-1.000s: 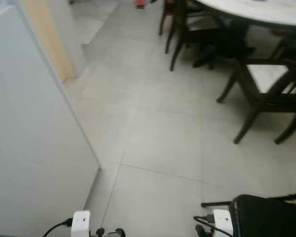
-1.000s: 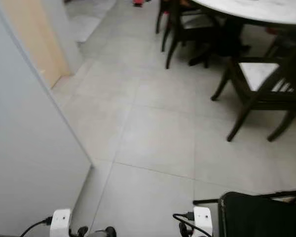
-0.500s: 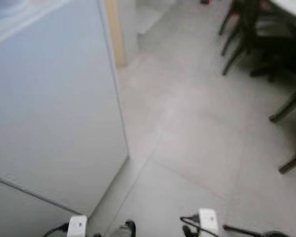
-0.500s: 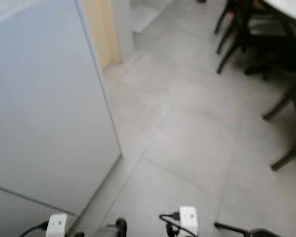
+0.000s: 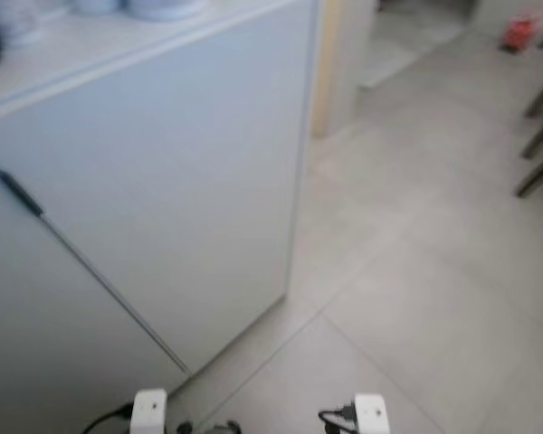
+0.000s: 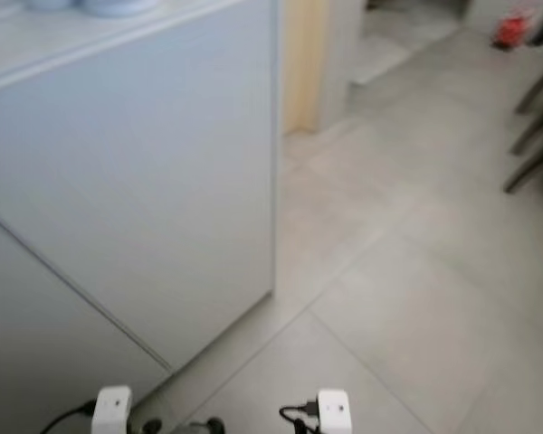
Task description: Restocking fridge
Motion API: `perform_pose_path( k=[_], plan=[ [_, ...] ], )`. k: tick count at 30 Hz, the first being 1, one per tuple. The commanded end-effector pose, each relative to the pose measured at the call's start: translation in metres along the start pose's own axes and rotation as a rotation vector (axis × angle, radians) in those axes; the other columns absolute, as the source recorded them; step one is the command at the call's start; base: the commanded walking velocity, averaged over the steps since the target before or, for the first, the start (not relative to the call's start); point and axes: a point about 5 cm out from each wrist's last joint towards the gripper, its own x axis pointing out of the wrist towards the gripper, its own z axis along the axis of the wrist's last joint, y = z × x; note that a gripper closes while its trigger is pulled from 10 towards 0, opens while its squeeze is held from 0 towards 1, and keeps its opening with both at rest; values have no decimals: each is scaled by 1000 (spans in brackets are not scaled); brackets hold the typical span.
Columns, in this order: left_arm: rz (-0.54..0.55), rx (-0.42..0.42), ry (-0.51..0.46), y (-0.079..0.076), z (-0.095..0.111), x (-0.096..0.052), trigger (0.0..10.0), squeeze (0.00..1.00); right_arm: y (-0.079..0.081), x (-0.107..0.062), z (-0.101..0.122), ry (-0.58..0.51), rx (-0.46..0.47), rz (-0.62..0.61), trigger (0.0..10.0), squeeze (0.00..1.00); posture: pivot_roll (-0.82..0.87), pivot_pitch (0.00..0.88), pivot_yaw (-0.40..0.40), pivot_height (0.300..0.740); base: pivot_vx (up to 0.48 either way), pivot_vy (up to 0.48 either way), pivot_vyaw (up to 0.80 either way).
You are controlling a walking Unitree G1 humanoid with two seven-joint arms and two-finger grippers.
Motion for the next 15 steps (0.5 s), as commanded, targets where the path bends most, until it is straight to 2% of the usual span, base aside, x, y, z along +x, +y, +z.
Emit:
perform_pose_path(
  k=[1, 5, 6, 15],
  plan=[
    [15, 9, 25, 5, -6, -2, 10000, 0, 6, -1, -8, 34, 18, 6, 10000, 0, 45, 152, -7, 740, 0, 0, 800],
    [15, 11, 26, 5, -7, -2, 10000, 0, 2, -1, -5, 30, 31, -9, 10000, 0, 47, 145, -3, 740, 0, 0, 800],
    [14, 16, 27, 5, -8, -2, 10000, 0, -11, 0, 0, 21, 45, -28, 10000, 0, 49, 141, -1, 740, 0, 0, 800],
    [16, 30, 21, 5, -8, -3, 10000, 0, -36, -1, 13, 7, 73, -55, 10000, 0, 53, 135, 12, 740, 0, 0, 800]
  ],
)
